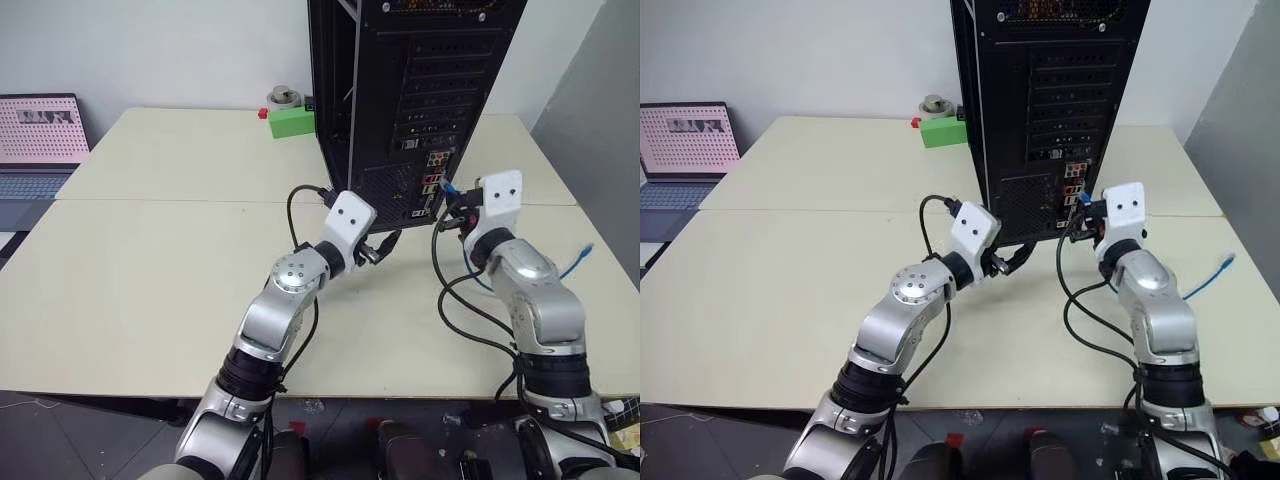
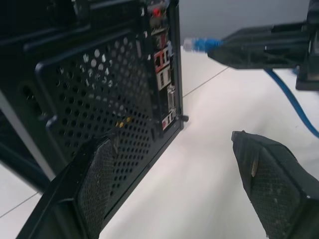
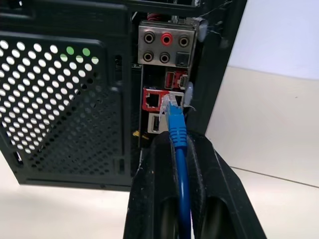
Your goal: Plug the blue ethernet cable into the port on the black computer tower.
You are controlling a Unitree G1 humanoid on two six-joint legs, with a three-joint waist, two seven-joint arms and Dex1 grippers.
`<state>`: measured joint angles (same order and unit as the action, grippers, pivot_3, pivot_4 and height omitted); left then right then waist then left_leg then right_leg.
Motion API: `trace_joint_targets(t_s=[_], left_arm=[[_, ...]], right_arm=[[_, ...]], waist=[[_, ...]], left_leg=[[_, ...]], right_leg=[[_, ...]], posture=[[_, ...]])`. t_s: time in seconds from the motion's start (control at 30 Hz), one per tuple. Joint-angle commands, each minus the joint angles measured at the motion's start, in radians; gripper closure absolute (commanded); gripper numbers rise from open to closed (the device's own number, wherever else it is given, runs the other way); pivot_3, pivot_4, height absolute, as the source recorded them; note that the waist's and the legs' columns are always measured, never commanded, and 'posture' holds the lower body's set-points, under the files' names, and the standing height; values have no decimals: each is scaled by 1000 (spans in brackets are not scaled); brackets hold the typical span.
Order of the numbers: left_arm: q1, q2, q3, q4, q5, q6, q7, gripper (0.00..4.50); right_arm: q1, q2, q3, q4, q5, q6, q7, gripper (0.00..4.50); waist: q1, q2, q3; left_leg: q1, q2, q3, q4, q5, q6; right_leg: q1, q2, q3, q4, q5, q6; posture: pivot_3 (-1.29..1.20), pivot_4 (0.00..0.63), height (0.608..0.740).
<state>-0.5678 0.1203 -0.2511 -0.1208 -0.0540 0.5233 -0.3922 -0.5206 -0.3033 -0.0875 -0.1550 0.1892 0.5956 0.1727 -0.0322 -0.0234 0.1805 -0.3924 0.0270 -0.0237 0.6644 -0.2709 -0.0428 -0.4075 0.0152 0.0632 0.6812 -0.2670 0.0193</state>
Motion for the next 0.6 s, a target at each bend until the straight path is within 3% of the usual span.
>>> trace_joint_targets(t_s=[0.03,0.6], left_arm=[[-14,7,19,-50,5,12,12,659],[-6,11,9,-64,18,15,20,659]], right_arm=[[-46,17,-12,6,8,11,-11,4500],[-103,59,-31,43,10,76,-38,4500]], waist=[[1,0,0],[1,0,0]], left_leg=[[0,0,0,0,0,0],[-1,0,0,0,0,0]], right_leg=[[0,0,0,0,0,0],[0,-1,0,0,0,0]], posture=[[0,150,740],[0,150,740]])
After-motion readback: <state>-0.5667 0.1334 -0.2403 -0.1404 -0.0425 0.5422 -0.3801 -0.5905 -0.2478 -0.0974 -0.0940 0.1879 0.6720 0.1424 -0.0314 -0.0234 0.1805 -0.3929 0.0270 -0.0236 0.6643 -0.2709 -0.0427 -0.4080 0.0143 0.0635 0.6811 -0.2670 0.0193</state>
